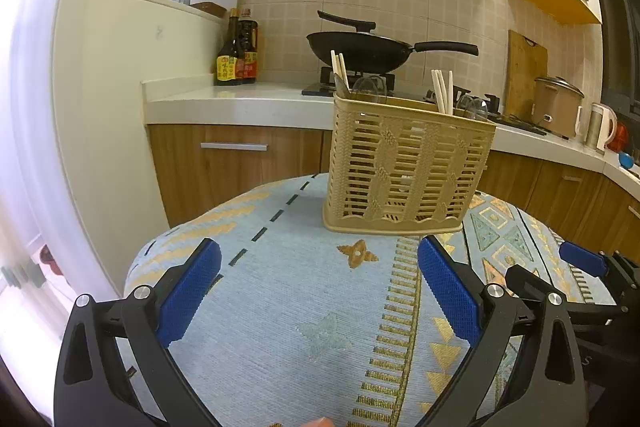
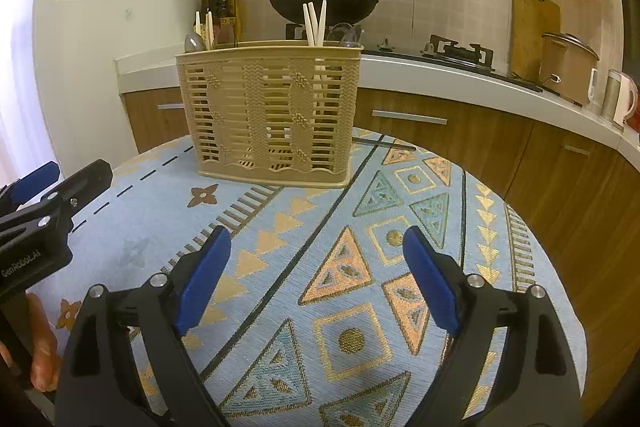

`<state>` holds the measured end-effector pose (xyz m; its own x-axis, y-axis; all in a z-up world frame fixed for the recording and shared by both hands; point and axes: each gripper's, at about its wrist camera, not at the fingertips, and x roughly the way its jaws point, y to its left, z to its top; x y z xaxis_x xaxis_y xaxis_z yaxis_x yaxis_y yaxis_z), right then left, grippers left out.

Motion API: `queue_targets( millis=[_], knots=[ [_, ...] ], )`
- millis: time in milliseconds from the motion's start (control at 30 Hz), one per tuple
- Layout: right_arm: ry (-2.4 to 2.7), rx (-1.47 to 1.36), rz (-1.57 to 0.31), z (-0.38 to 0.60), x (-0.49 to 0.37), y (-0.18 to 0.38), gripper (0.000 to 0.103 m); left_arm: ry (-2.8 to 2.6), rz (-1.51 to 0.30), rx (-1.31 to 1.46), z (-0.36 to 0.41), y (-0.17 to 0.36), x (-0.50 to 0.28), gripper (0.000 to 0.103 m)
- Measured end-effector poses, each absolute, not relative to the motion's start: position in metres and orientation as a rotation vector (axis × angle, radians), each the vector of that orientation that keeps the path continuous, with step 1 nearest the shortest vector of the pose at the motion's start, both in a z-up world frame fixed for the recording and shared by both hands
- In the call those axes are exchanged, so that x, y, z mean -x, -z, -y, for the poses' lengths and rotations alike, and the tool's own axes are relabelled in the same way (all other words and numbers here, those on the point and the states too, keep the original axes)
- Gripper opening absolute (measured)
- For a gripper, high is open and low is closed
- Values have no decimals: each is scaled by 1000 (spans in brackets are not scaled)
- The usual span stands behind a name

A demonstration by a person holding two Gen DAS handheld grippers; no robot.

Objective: Organize utensils

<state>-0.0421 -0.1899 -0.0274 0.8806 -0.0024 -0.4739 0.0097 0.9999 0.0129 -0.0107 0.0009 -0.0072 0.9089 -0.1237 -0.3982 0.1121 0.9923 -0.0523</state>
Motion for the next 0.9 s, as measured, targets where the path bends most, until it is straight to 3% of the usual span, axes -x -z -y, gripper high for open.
queue_targets(
  millis=[900],
  knots=[
    [7,-17,-501,191,40,28,86,122,-431,44,0,7,10,95]
  ],
)
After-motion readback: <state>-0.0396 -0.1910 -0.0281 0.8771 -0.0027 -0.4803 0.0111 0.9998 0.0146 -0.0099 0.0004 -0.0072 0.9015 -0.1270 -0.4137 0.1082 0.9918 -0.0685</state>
